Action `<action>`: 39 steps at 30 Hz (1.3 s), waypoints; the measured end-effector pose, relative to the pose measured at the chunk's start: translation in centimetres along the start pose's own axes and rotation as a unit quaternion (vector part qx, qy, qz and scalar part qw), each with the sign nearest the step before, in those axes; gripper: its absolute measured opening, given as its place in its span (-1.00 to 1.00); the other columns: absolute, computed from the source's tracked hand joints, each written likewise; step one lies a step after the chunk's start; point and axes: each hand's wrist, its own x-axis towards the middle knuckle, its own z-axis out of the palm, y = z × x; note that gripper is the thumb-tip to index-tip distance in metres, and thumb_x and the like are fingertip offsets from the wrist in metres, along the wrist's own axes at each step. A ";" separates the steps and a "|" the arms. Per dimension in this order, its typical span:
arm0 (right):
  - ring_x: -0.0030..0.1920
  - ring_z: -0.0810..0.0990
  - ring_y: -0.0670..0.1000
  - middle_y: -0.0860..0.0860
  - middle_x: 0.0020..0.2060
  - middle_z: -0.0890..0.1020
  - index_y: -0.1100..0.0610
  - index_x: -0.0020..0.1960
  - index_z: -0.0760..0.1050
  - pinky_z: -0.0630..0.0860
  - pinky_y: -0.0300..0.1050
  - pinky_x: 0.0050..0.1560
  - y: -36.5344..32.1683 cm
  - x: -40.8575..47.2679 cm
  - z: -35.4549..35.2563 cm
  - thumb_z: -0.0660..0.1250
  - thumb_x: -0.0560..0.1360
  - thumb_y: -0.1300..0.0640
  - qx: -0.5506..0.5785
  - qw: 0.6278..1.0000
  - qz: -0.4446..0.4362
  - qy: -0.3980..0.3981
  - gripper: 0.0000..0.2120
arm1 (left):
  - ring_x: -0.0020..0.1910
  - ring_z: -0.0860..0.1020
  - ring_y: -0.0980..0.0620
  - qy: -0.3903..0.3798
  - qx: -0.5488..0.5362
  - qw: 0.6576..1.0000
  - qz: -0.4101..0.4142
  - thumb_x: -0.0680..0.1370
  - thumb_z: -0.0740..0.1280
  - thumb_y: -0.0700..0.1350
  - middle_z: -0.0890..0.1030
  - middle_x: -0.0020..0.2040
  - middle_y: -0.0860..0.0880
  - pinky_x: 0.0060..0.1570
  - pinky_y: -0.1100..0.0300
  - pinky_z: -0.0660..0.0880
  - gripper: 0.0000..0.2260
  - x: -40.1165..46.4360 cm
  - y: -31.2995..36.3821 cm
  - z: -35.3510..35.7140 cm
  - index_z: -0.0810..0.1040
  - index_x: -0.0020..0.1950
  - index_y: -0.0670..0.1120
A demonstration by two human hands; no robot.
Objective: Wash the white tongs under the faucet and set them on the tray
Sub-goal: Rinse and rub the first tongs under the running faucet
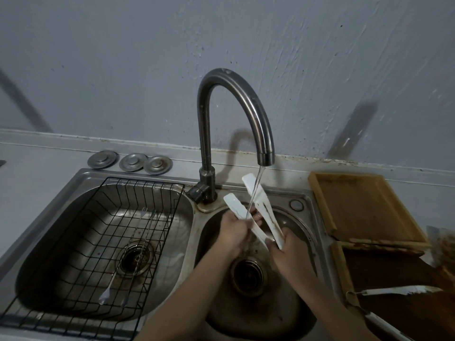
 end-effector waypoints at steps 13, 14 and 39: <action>-0.39 0.44 -0.18 -0.12 -0.35 0.44 0.06 -0.09 0.41 0.32 -0.29 -0.42 -0.5 1.5 -1.6 0.35 0.48 -0.03 -0.156 0.977 -0.062 -0.128 -0.81 | 0.03 0.58 0.03 0.010 -0.071 0.995 0.064 0.58 0.12 0.13 0.60 0.20 -0.07 -0.19 0.20 0.52 -0.63 -1.5 1.1 -5.1 0.54 0.21 -0.03; -0.40 0.43 -0.16 -0.12 -0.36 0.43 0.05 -0.12 0.38 0.30 -0.27 -0.42 -1.0 1.8 -1.8 0.35 0.47 -0.04 -0.183 0.971 -0.075 -0.135 -0.80 | 0.02 0.58 0.03 0.013 -0.086 0.994 0.069 0.58 0.13 0.12 0.59 0.20 -0.07 -0.22 0.20 0.55 -0.63 -1.9 1.0 -5.4 0.52 0.24 -0.05; -0.47 0.43 -0.06 -0.04 -0.49 0.45 0.06 -0.38 0.41 0.32 -0.19 -0.46 -2.4 2.5 -0.3 -0.03 0.49 -0.36 -0.272 0.954 -0.067 -0.104 -0.42 | -0.18 0.64 0.13 0.050 -0.047 0.983 0.170 0.49 0.31 -0.38 0.65 -0.05 -0.03 -0.23 0.30 0.60 -0.77 -2.6 -0.2 -5.3 0.54 0.05 -0.11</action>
